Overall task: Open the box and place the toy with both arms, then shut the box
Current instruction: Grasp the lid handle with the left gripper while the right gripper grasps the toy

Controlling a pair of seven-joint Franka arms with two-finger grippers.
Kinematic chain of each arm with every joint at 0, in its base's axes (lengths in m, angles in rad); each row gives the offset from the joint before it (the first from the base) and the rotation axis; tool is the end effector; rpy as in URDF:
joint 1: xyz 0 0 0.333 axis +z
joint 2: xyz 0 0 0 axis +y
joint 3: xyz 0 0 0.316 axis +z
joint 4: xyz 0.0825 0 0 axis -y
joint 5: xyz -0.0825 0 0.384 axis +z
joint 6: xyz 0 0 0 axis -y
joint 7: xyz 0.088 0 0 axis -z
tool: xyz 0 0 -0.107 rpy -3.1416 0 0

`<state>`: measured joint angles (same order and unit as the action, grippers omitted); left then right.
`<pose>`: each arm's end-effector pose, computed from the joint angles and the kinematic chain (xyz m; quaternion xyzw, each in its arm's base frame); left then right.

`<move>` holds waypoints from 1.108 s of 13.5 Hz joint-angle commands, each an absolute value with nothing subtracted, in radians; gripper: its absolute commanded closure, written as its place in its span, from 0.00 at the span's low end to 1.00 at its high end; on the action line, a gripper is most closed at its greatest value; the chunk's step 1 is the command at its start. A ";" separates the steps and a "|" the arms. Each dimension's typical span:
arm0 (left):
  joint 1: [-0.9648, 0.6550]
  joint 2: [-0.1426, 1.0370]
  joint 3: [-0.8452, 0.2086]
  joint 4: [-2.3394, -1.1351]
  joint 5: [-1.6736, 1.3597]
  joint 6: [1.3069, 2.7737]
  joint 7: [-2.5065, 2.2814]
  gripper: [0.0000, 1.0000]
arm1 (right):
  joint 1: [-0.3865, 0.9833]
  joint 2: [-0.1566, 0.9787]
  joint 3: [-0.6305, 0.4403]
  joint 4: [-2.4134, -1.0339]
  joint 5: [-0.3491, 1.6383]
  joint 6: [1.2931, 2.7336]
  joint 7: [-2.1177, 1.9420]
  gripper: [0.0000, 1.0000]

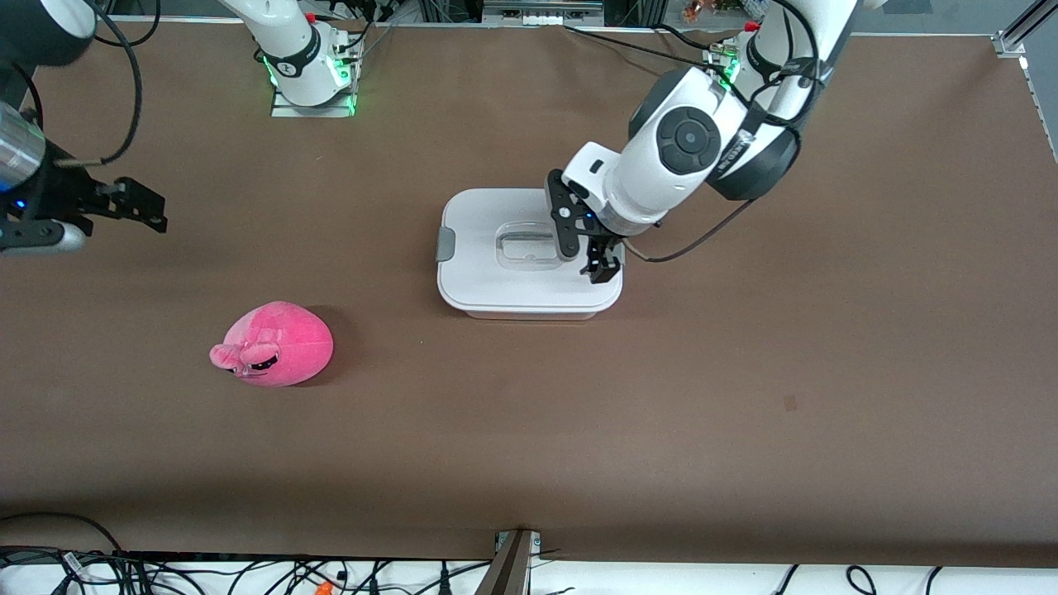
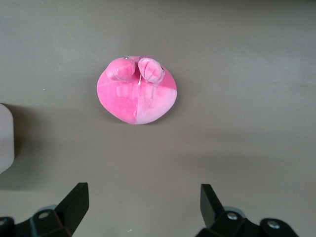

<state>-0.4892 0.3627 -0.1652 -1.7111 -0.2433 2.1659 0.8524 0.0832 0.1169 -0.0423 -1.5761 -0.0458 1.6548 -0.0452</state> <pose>0.5268 -0.4029 0.3924 0.7680 -0.6248 0.0596 0.1270 0.5935 0.0210 0.5622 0.9985 0.0455 -0.0191 0.0252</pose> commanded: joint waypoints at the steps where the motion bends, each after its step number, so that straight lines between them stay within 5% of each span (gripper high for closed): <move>1: -0.502 0.328 -0.207 -1.866 -0.272 2.392 0.871 0.00 | 0.080 0.198 -0.041 -1.526 -0.055 1.669 -0.054 0.00; 3: -0.502 0.328 -0.225 -1.896 -0.272 2.463 0.865 0.00 | 0.081 0.242 -0.041 -1.532 -0.055 1.666 -0.060 0.00; 5: -0.503 0.331 -0.230 -1.894 -0.262 2.465 0.888 0.13 | 0.083 0.276 -0.041 -1.529 -0.051 1.673 -0.080 0.00; 9: -0.505 0.344 -0.245 -1.898 -0.262 2.461 0.891 0.13 | 0.092 0.367 -0.034 -1.587 0.004 1.796 -0.080 0.00; 10: -0.512 0.356 -0.247 -1.896 -0.261 2.461 0.899 0.22 | 0.092 0.376 -0.032 -1.620 0.011 1.842 -0.081 0.00; 13: -0.514 0.364 -0.245 -1.894 -0.261 2.462 0.919 0.76 | 0.092 0.435 -0.017 -1.651 0.011 1.943 -0.086 0.00; 15: -0.514 0.362 -0.245 -1.893 -0.261 2.461 0.917 0.88 | 0.092 0.477 -0.014 -1.649 0.024 1.994 -0.086 0.00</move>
